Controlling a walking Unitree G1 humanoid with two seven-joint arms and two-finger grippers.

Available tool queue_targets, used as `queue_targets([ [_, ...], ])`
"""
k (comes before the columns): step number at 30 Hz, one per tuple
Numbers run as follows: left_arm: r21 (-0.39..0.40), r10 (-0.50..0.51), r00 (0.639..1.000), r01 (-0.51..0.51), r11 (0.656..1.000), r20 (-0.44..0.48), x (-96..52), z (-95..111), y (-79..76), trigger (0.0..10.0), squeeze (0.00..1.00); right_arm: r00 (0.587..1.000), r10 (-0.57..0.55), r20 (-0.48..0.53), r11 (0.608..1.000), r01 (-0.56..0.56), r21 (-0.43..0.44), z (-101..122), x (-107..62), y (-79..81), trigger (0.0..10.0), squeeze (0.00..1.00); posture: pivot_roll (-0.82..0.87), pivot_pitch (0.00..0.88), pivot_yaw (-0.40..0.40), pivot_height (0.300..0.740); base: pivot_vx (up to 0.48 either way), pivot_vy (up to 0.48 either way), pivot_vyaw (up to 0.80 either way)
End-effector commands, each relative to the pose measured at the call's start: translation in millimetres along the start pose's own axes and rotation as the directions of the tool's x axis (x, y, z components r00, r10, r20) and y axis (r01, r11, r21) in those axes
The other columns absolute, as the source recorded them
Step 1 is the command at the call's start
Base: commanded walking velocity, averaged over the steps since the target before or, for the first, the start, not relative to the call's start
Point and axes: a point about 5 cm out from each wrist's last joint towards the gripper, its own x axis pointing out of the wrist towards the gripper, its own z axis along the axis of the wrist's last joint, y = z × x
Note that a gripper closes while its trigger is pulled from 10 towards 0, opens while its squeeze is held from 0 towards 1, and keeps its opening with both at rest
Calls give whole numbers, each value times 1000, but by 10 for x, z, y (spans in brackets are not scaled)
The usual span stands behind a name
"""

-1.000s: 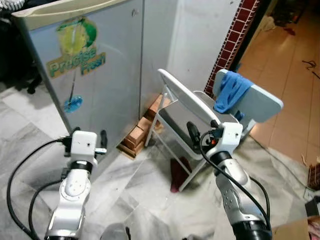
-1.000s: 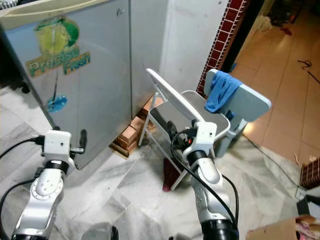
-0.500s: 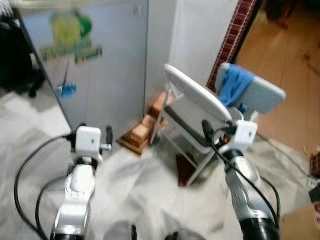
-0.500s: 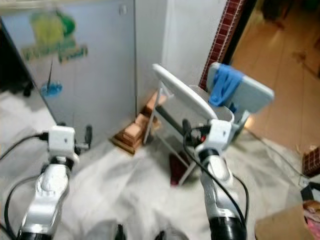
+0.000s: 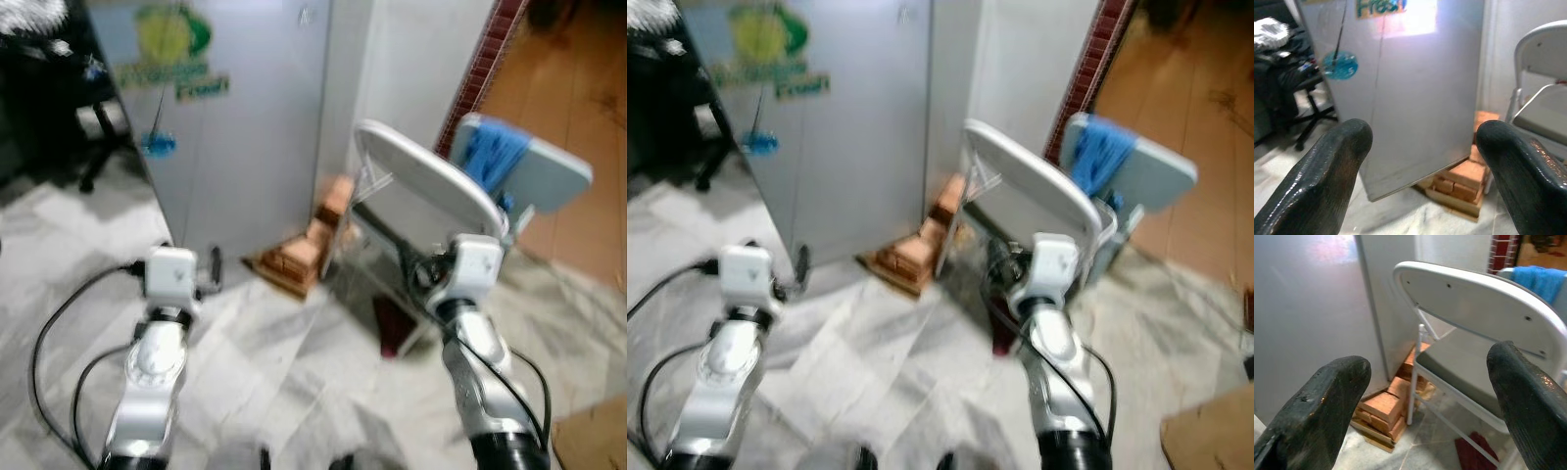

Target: Restocking fridge

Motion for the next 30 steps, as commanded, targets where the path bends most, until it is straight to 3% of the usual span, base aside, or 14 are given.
queue_targets([
  [1,8,17,1000,-17,1000,15,11,35,65,10000,0,999,24,34,1000,-24,-2,81,39,66,10000,0,85,55,-64,740,0,480,0],
  [13,-21,-29,1000,29,999,12,-12,36,18,10000,0,1000,-4,21,1000,4,21,63,66,36,10000,0,89,58,-70,740,0,477,-800],
  [30,-28,-21,1000,21,999,-4,-12,9,23,10000,0,1000,-7,21,1000,7,18,52,62,9,10000,0,84,54,-73,740,0,471,-800],
])
